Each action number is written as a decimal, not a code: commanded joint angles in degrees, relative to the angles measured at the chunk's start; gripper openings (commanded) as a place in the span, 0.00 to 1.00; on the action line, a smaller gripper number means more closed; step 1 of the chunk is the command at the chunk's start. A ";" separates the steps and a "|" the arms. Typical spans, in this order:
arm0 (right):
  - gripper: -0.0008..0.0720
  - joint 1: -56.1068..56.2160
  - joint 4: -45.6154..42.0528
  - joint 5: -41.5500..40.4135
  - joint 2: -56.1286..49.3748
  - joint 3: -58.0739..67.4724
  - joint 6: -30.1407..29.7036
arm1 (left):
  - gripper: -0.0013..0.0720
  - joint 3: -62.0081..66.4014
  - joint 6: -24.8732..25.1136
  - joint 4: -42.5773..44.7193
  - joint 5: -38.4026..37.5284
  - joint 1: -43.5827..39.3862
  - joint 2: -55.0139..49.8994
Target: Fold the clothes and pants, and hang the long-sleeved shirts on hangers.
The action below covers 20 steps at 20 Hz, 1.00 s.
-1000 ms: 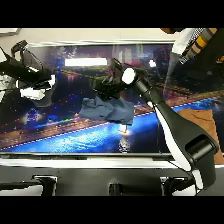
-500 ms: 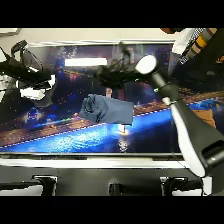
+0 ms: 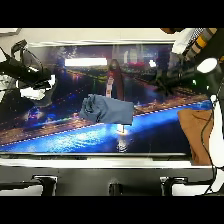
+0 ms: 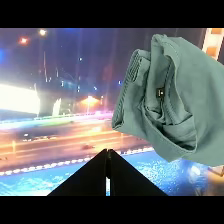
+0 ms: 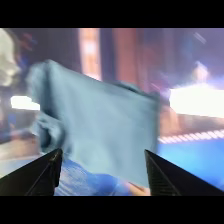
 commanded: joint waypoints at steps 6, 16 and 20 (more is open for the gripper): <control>0.77 5.46 10.71 -8.20 -8.52 -17.79 -11.67 | 0.04 0.00 -0.02 0.00 0.31 0.07 -0.02; 0.09 11.91 15.21 -11.37 -12.46 -17.14 -12.07 | 0.04 0.00 0.02 0.02 0.31 0.07 -0.13; 0.04 8.37 16.35 -11.87 -7.96 -10.16 -7.72 | 0.04 0.00 0.00 0.00 0.26 0.07 -0.13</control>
